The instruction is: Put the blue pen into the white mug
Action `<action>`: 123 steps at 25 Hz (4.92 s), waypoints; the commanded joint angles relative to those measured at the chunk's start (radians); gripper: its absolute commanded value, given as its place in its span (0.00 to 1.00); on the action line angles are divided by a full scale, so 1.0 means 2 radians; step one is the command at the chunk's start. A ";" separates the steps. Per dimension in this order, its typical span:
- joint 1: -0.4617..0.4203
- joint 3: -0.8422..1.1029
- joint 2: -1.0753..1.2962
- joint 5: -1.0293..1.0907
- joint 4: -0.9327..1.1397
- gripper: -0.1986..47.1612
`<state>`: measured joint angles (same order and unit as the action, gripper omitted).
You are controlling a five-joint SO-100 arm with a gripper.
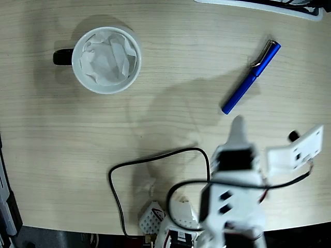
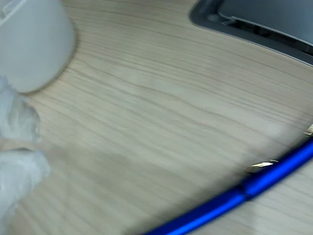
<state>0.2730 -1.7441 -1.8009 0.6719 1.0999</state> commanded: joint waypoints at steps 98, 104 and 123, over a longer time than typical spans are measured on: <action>-0.107 -0.180 -0.094 0.425 -0.567 0.01; -0.178 -0.268 -0.189 0.429 -0.693 0.01; -0.312 -0.390 -0.014 0.495 -1.000 0.01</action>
<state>-0.3267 -2.5924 -1.8592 1.6475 -0.8636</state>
